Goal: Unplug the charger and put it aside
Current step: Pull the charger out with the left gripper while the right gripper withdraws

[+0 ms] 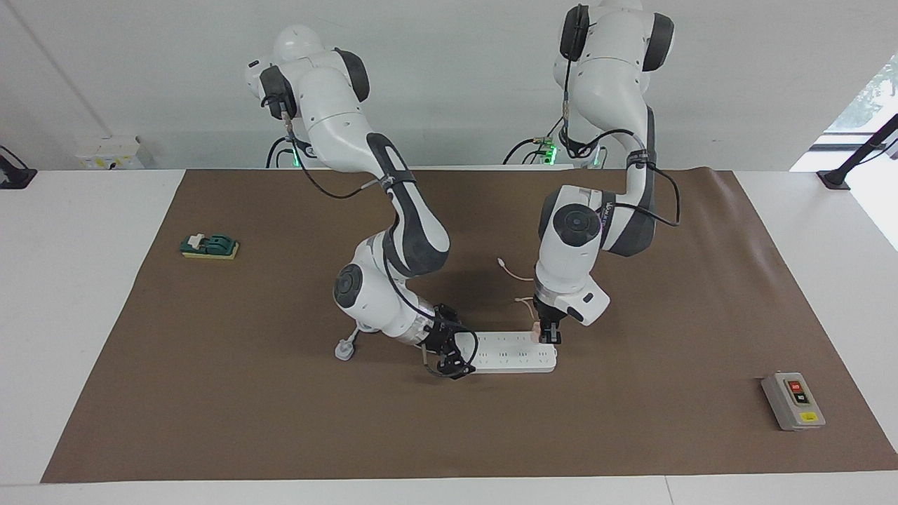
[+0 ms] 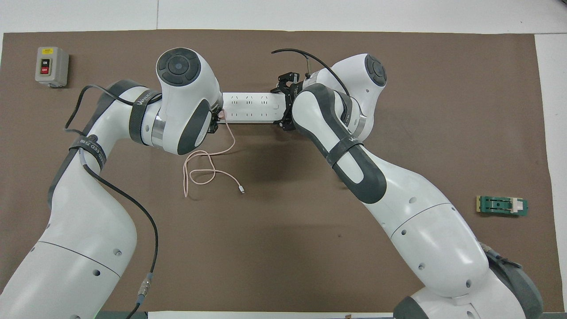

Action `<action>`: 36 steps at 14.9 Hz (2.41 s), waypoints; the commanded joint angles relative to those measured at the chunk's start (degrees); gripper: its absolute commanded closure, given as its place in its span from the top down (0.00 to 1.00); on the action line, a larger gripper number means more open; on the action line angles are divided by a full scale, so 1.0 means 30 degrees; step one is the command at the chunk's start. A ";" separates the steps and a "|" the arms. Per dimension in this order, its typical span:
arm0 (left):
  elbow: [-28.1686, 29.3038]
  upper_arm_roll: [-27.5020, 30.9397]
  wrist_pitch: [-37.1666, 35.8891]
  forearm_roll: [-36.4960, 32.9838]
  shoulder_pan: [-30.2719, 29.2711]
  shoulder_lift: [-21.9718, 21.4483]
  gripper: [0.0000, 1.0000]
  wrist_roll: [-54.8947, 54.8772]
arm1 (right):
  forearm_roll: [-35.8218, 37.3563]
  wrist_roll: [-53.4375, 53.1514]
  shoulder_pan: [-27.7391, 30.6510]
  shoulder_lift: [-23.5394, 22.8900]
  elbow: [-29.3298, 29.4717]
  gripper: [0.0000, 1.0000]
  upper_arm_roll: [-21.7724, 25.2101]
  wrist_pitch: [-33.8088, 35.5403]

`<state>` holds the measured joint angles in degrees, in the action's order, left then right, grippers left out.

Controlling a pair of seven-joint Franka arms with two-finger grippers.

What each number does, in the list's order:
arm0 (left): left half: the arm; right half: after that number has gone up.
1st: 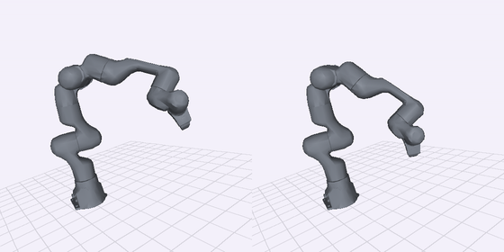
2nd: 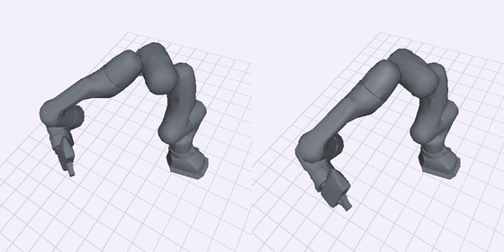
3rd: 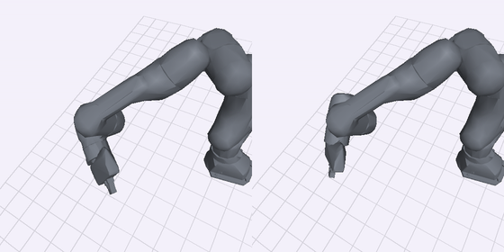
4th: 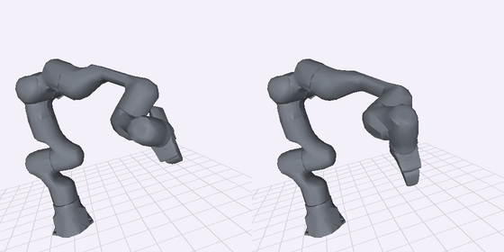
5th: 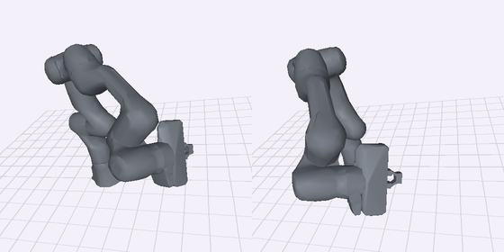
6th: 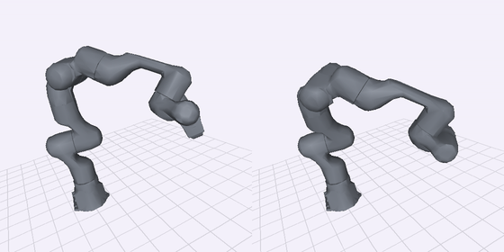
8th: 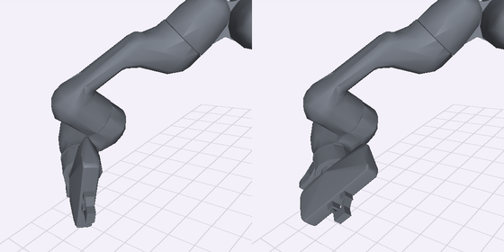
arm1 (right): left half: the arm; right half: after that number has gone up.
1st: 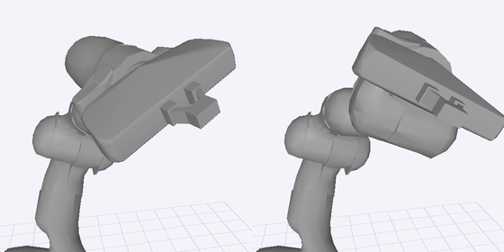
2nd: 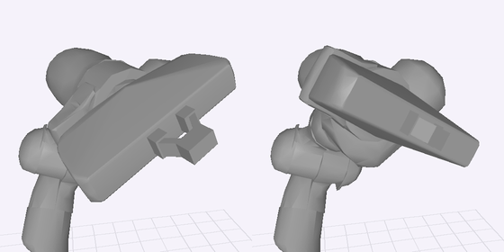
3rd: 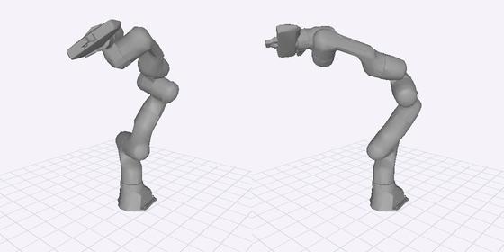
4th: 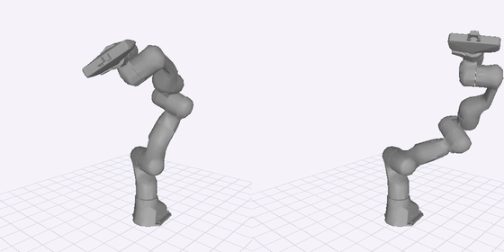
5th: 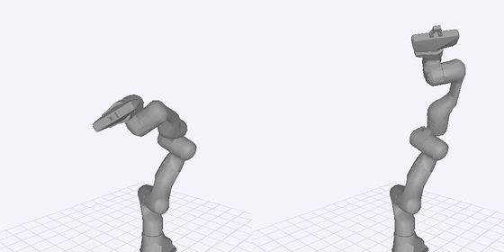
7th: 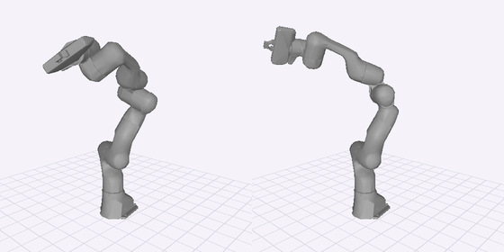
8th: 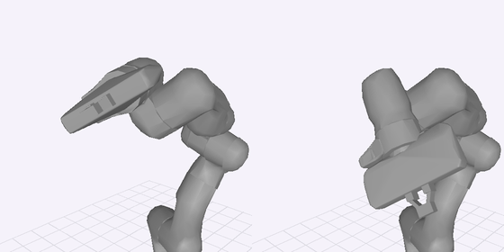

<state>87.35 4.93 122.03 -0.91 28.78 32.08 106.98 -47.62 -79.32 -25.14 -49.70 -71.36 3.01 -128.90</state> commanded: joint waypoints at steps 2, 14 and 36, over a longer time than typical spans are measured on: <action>-0.0550 0.0378 -0.2496 -0.0634 0.0163 -0.0733 0.00 -0.0358 | -0.0650 0.0044 0.0236 -0.0659 0.0963 0.00 -0.0094 -0.0510; -0.0788 0.0349 -0.6280 -0.0429 -0.0305 -0.3865 0.00 -0.8696 | -0.0680 0.0132 0.0237 -0.0630 0.0934 0.00 -0.0094 -0.0510; 0.8609 0.0379 -0.1807 0.0128 -0.5254 -1.0604 0.00 -3.5216 | 1.0443 1.0127 0.3016 0.8359 -0.3285 1.00 0.0287 0.8708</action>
<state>105.64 6.38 110.91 -1.02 14.44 4.67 4.82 -21.06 -60.56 -17.95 -29.29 -78.28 4.29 -106.75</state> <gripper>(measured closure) 0.687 0.000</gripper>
